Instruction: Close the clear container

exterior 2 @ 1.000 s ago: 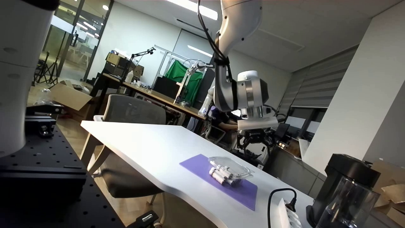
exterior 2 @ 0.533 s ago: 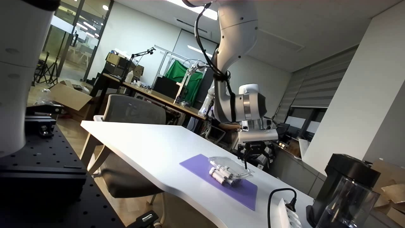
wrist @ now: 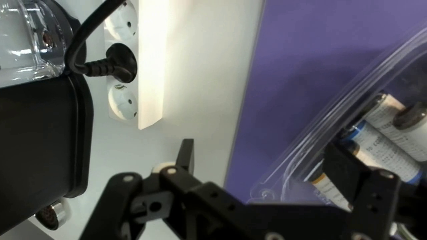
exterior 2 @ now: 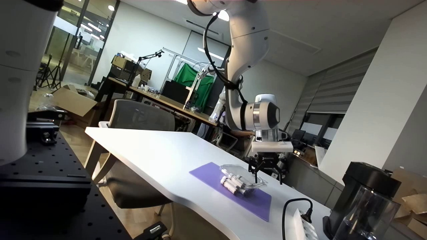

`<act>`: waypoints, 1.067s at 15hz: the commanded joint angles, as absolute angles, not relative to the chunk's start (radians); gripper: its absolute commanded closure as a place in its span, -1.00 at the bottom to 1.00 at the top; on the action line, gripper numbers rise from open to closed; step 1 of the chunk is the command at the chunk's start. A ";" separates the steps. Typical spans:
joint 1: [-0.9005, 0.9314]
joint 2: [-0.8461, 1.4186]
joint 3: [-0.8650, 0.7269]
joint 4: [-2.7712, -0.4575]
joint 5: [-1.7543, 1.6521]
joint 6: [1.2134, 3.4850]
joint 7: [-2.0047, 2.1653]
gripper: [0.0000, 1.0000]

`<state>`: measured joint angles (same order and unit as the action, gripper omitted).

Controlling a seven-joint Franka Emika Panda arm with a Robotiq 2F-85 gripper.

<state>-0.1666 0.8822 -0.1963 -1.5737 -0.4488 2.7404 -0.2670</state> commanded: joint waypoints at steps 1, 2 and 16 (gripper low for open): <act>-0.183 0.887 -0.163 -1.533 -0.403 2.649 -0.339 -1.00; -0.185 0.883 -0.155 -1.533 -0.395 2.622 -0.357 -1.00; -0.217 0.874 -0.099 -1.455 -0.317 2.202 -0.515 -1.00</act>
<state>-0.2000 0.8798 -0.1156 -1.4808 -0.3350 2.2718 -0.4859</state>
